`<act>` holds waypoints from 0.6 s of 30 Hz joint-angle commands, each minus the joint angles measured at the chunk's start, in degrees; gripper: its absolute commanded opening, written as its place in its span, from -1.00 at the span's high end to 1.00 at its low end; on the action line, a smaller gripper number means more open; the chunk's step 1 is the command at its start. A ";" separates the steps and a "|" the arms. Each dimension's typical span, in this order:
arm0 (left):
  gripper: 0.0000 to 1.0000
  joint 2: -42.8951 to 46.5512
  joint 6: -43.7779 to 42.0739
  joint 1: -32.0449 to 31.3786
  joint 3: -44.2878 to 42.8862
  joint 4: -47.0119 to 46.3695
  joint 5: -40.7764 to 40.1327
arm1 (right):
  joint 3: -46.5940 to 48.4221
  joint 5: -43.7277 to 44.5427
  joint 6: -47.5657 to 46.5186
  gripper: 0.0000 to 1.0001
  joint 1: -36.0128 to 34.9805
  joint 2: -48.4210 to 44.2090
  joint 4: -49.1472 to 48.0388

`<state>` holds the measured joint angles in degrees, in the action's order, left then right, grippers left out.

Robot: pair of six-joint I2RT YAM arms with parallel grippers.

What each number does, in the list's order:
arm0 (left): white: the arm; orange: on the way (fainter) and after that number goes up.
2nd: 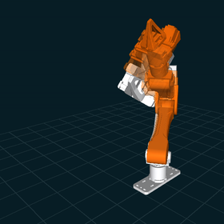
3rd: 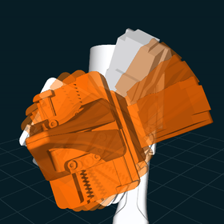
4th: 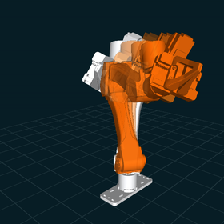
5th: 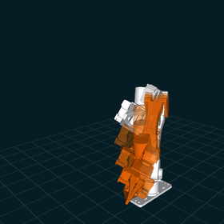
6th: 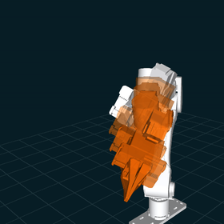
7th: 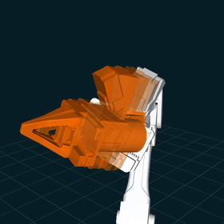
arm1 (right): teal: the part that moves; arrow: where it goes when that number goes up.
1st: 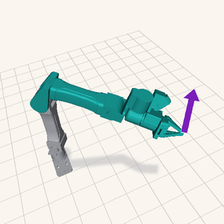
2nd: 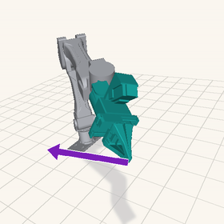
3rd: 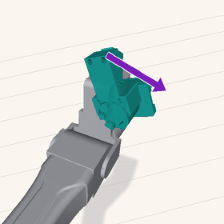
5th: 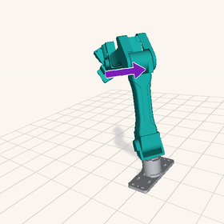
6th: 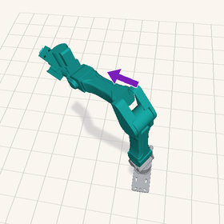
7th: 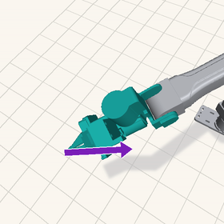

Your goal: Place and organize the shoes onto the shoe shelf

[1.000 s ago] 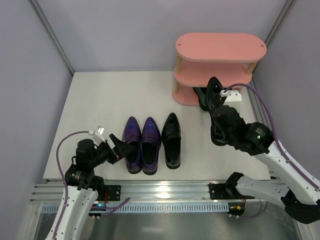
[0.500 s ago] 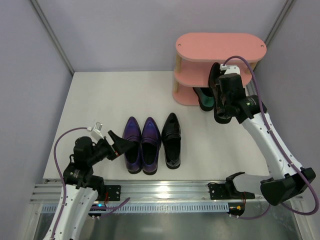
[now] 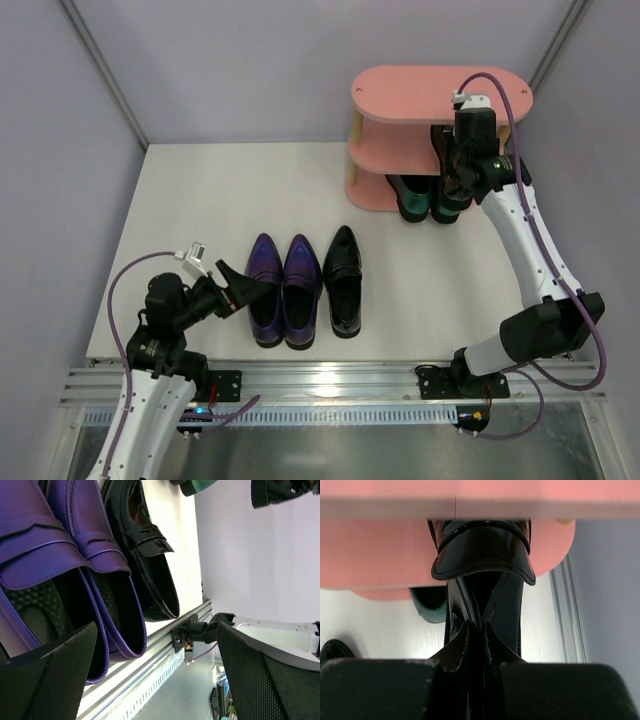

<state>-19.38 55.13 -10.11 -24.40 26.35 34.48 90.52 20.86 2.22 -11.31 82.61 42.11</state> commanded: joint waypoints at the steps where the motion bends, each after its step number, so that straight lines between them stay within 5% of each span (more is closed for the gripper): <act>1: -0.99 0.92 -0.03 -0.09 0.14 -3.49 1.82 | 8.51 -1.17 -4.76 0.92 1.38 2.36 -8.89; 9: -0.99 2.32 1.64 0.00 1.64 -6.05 3.05 | 9.06 -3.81 -6.88 0.92 2.52 5.72 -15.03; 18: -0.99 3.73 0.94 0.00 2.34 -5.08 3.05 | -6.14 -4.43 -5.47 0.92 4.19 3.00 -30.75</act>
<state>-16.69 56.60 -10.11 -22.24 23.38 36.10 87.00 16.14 -2.92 -8.29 89.47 24.91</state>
